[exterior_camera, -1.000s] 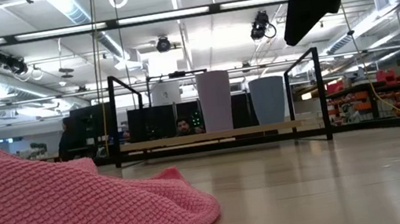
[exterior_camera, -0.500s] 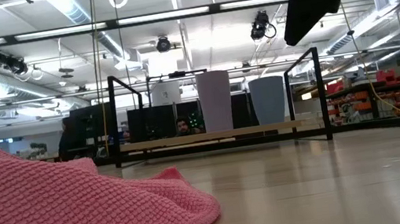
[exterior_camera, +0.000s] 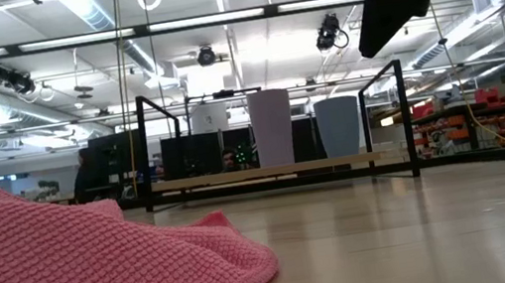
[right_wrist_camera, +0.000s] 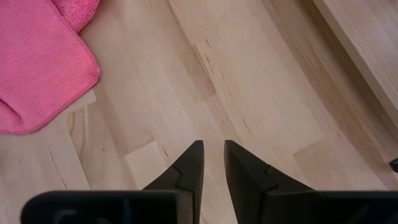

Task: Stack small to large cups/mugs on shelf
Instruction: Put the light brown cup on the shelf

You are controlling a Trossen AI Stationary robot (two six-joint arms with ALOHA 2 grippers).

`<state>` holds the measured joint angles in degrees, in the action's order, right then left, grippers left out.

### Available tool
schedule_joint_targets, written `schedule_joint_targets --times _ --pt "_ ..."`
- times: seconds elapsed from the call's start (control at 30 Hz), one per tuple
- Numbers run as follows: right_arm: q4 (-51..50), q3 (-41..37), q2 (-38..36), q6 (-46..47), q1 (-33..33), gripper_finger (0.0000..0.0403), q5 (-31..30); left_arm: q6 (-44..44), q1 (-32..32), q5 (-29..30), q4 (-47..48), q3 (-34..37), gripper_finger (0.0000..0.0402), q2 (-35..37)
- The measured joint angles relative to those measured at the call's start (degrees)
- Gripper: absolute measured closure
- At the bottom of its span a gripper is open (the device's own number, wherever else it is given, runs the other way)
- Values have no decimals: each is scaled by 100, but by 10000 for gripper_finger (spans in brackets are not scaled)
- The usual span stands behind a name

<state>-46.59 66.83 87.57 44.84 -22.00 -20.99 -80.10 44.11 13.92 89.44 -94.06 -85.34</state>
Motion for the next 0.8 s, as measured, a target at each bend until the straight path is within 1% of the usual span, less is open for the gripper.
schedule_joint_targets --times 0.17,0.5,0.63,0.8 --pt "-2 0 0 0 2 331 2 943 -783 240 34 -372 390 0" --pt "-2 0 0 -2 4 331 2 2393 -2455 242 -141 -407 390 -17" --pt "-2 0 0 -109 15 331 -1 2849 -2921 219 -439 -413 390 -122" --pt "-2 0 0 -133 26 331 -1 3286 -3315 -46 -509 -413 390 -498"
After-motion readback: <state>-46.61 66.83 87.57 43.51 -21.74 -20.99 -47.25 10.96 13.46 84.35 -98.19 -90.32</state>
